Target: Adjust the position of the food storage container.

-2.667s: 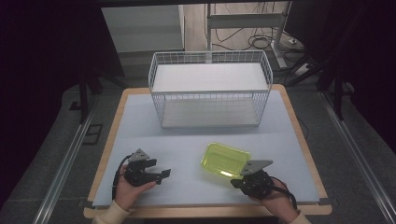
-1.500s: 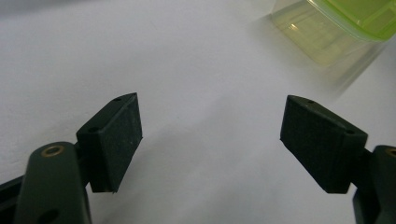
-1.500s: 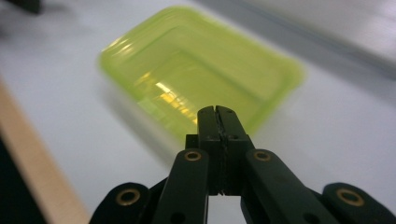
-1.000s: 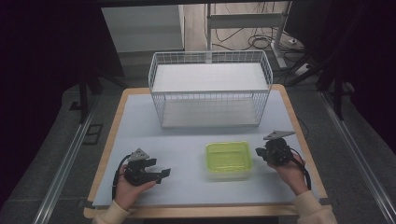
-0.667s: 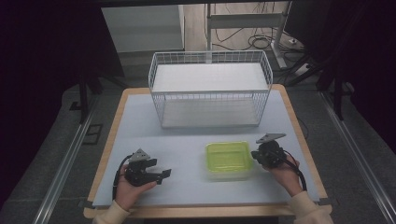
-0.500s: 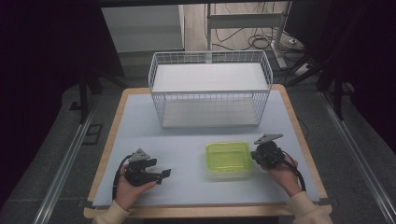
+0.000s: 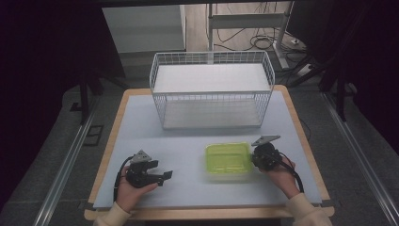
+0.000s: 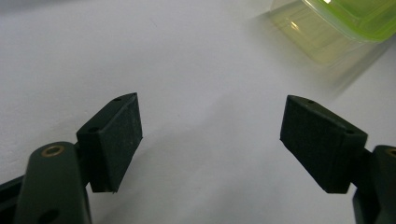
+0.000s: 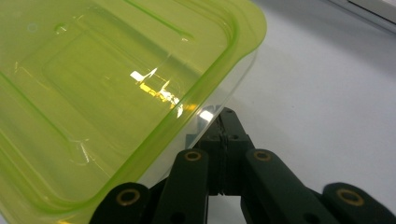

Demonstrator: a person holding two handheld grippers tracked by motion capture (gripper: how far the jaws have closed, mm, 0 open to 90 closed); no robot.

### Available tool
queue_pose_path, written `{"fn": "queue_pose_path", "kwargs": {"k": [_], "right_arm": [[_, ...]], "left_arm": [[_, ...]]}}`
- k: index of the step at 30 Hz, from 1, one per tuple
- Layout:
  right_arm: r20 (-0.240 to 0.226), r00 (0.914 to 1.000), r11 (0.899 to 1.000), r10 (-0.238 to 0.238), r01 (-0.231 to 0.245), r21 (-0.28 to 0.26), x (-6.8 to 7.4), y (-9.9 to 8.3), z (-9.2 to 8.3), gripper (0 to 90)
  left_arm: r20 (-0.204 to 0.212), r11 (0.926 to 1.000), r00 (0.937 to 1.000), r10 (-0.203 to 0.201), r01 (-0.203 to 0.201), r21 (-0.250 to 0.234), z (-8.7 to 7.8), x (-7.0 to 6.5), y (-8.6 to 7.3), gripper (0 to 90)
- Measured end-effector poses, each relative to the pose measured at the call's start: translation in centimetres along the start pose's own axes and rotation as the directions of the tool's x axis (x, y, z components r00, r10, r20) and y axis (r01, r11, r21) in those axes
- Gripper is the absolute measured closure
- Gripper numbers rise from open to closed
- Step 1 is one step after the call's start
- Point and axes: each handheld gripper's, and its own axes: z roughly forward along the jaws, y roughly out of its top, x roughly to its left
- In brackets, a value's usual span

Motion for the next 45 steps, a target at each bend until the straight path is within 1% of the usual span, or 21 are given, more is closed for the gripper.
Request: {"fn": "queue_pose_path", "kwargs": {"k": [3, 9, 15, 19, 23, 26, 28, 30, 32, 35, 38, 42, 45], "right_arm": [[-0.009, 1.0000, 1.000, 0.003, -0.003, -0.003, 0.2, 0.2, 0.2, 90.0], [-0.015, 0.9998, 1.000, -0.012, 0.012, 0.003, 0.8, 0.6, 0.8, 90.0], [-0.033, 0.9986, 0.999, -0.040, 0.040, 0.007, 1.9, 1.0, 1.4, 89.9], [-0.035, 0.9979, 0.998, -0.055, 0.055, 0.008, 2.6, 1.3, 1.9, 90.0], [-0.032, 0.9972, 0.998, -0.068, 0.069, 0.001, 3.0, 1.6, 2.3, 90.0], [-0.034, 0.9979, 0.998, -0.056, 0.056, 0.000, 2.8, 1.4, 2.4, 90.0], [-0.026, 0.9985, 0.999, -0.047, 0.047, -0.008, 2.6, 1.3, 2.0, 90.0], [-0.024, 0.9992, 0.999, -0.032, 0.032, -0.031, 2.2, 0.9, 1.3, 90.0], [-0.027, 0.9996, 0.998, -0.005, 0.003, -0.056, 1.7, 0.4, 0.3, 89.9], [-0.035, 0.9991, 0.995, 0.023, -0.026, -0.097, 1.0, -0.4, -1.2, 90.0], [-0.050, 0.9973, 0.991, 0.054, -0.059, -0.118, 0.4, -1.1, -2.3, 89.9], [-0.073, 0.9934, 0.988, 0.088, -0.097, -0.124, -0.3, -1.8, -2.7, 89.9], [-0.082, 0.9920, 0.986, 0.096, -0.106, -0.131, -0.5, -2.0, -2.7, 89.5]], "left_arm": [[-0.001, 1.0000, 1.0000, 0.000, 0.000, -0.001, 0.0, 0.0, 0.0, 20.2], [0.000, 1.0000, 1.0000, 0.001, -0.001, 0.001, 0.0, 0.0, 0.0, 20.2], [-0.002, 1.0000, 1.0000, 0.000, 0.000, -0.002, 0.0, 0.1, 0.0, 20.2], [-0.002, 1.0000, 1.0000, 0.000, 0.000, -0.001, 0.0, 0.1, 0.0, 20.2], [-0.001, 1.0000, 1.0000, 0.000, 0.000, -0.002, -0.1, 0.1, 0.0, 20.2], [-0.002, 1.0000, 1.0000, -0.002, 0.002, -0.001, 0.0, 0.2, 0.0, 20.2], [-0.001, 1.0000, 1.0000, -0.002, 0.002, -0.004, -0.1, 0.1, 0.0, 20.2], [-0.002, 0.9999, 1.0000, -0.008, 0.008, -0.012, -0.2, 0.1, 0.0, 20.2], [-0.002, 0.9999, 1.0000, -0.009, 0.009, -0.011, -0.2, 0.1, 0.0, 20.2], [-0.001, 0.9999, 1.0000, -0.007, 0.007, -0.009, -0.1, 0.1, 0.0, 20.1], [-0.002, 0.9999, 1.0000, -0.009, 0.009, -0.014, -0.2, 0.0, 0.1, 20.1], [-0.004, 0.9998, 0.9999, -0.010, 0.010, -0.016, -0.3, 0.0, 0.1, 20.2], [0.002, 0.9997, 0.9999, -0.015, 0.015, -0.018, -0.3, 0.1, 0.1, 20.1]]}}
